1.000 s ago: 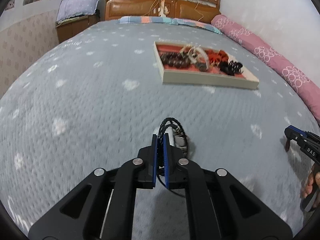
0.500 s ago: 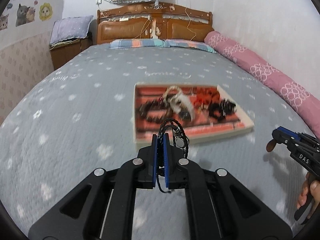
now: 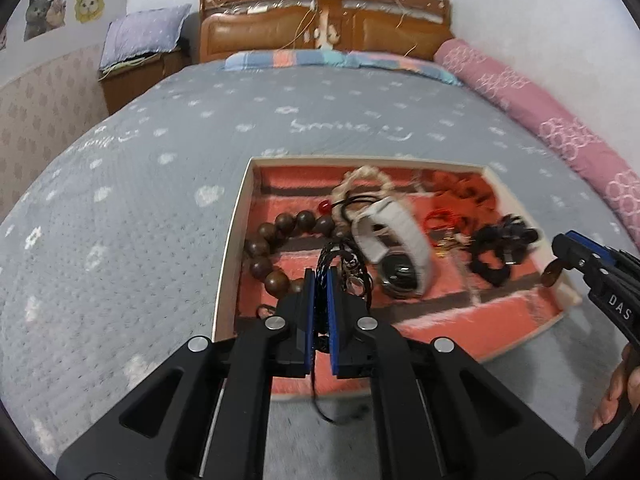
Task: Organize jewelry
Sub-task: 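Carry both bracelets into the tray and open both tools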
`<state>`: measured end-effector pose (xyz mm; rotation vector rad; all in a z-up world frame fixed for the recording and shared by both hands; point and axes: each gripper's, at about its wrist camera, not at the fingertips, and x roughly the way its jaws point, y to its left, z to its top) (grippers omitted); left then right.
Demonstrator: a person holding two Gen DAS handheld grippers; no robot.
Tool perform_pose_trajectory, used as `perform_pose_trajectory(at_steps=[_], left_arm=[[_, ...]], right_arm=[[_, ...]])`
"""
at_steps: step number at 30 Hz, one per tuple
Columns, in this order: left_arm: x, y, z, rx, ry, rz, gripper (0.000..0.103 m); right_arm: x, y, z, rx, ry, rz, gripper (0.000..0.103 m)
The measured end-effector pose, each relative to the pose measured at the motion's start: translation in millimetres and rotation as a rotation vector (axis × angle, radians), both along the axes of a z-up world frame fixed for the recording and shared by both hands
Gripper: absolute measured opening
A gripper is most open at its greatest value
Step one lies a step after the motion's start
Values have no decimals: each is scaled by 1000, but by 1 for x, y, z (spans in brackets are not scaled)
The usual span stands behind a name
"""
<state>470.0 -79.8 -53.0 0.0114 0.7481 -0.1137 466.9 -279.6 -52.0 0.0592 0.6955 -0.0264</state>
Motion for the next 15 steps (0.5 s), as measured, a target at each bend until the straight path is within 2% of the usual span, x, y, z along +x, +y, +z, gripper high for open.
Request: perform_pose_trajectory(at_steps=[5,11,13,15], left_arm=[[23,6,-19,34,20,23,5],[34,12,-29,13,25,24,9],[34,11,-29,16,21,19,20],[30,9,-26,30,-6,20,46]], right_arm=[[18,3,-19,-15,33,3,22],[33,-7,-34,77,61,-21,22],[34,-8,-38,84,62,-30,23],[33,-7,-38,84,61,-24,25]])
